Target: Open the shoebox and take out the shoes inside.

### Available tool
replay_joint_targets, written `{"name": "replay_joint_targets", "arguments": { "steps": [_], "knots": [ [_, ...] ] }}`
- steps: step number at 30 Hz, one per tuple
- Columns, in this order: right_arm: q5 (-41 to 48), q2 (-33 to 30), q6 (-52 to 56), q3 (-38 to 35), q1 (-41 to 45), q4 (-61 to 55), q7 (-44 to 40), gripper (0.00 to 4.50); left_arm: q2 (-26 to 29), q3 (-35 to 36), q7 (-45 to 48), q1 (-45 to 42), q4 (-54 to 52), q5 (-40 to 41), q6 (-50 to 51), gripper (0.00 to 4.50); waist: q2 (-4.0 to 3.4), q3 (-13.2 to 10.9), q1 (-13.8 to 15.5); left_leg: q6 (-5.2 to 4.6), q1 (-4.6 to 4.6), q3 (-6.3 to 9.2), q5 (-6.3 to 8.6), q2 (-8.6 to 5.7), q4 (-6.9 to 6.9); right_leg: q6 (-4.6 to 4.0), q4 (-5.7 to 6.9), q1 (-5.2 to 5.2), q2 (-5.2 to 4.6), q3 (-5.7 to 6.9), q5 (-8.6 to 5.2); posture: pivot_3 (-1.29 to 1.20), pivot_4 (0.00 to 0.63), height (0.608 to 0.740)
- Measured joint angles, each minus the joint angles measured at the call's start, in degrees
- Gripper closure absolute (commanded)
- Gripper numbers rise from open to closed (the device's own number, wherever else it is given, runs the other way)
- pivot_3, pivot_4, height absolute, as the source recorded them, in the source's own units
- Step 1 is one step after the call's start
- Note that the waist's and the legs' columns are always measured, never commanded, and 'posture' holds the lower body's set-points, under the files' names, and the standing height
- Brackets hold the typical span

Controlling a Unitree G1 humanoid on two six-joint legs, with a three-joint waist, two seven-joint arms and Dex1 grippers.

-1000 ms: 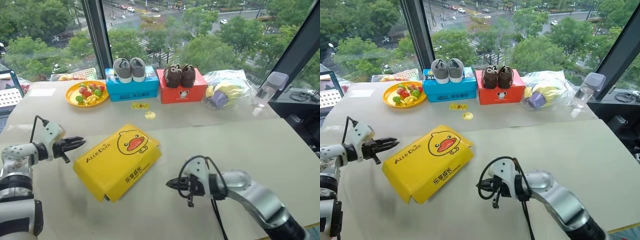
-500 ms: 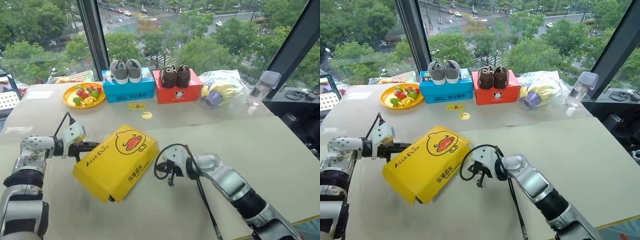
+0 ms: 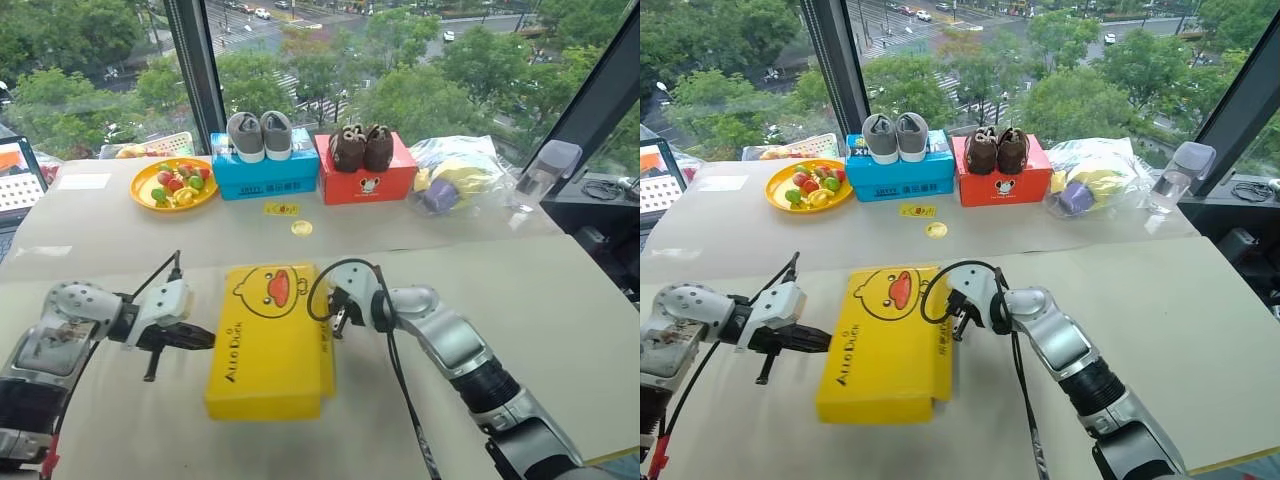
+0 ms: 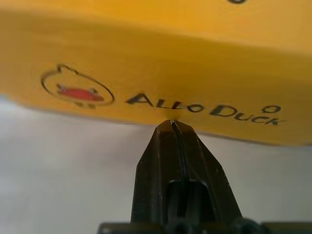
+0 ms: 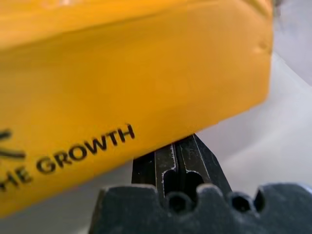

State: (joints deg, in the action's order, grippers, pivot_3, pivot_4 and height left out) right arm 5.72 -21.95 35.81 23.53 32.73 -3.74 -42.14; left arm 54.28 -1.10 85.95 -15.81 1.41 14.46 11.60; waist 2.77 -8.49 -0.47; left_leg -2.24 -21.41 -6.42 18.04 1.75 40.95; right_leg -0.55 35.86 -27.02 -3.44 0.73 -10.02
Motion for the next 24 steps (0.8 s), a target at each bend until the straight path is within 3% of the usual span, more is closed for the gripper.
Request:
{"name": "replay_joint_targets", "arguments": {
  "steps": [14, 20, 24],
  "knots": [
    [-2.3, -2.1, -1.7, -4.2, 1.0, 6.6, 1.3, 4.50, -6.6, -3.6, -8.0, -1.9, -4.3, 0.6, 3.6, 4.49, -0.02, 0.0, -0.3, 0.06, 0.17, 0.03, -0.05, -0.01, 0.00, -0.01, 0.13, 0.07, 0.08, -0.09, 0.00, 0.00, 0.150, 0.731],
    [-2.4, -3.1, -1.7, -4.2, 1.0, 6.2, 0.2, 4.50, -6.7, -4.5, -7.7, -1.4, -1.3, 0.0, 0.8, 4.49, -0.03, 0.0, -0.3, 0.05, 0.17, 0.04, -0.05, 0.00, -0.01, -0.01, 0.11, 0.07, 0.08, -0.08, -0.01, 0.00, 0.150, 0.731],
    [-2.2, -9.2, -3.3, -4.8, -1.4, 2.4, -3.9, 4.50, -3.7, -2.4, -5.9, 0.9, 0.9, 0.7, -1.9, 4.49, -0.04, 0.0, -0.3, 0.01, 0.15, 0.05, -0.02, 0.04, -0.04, 0.00, 0.07, 0.05, 0.07, -0.04, -0.02, 0.00, 0.150, 0.731]
  ]
}}
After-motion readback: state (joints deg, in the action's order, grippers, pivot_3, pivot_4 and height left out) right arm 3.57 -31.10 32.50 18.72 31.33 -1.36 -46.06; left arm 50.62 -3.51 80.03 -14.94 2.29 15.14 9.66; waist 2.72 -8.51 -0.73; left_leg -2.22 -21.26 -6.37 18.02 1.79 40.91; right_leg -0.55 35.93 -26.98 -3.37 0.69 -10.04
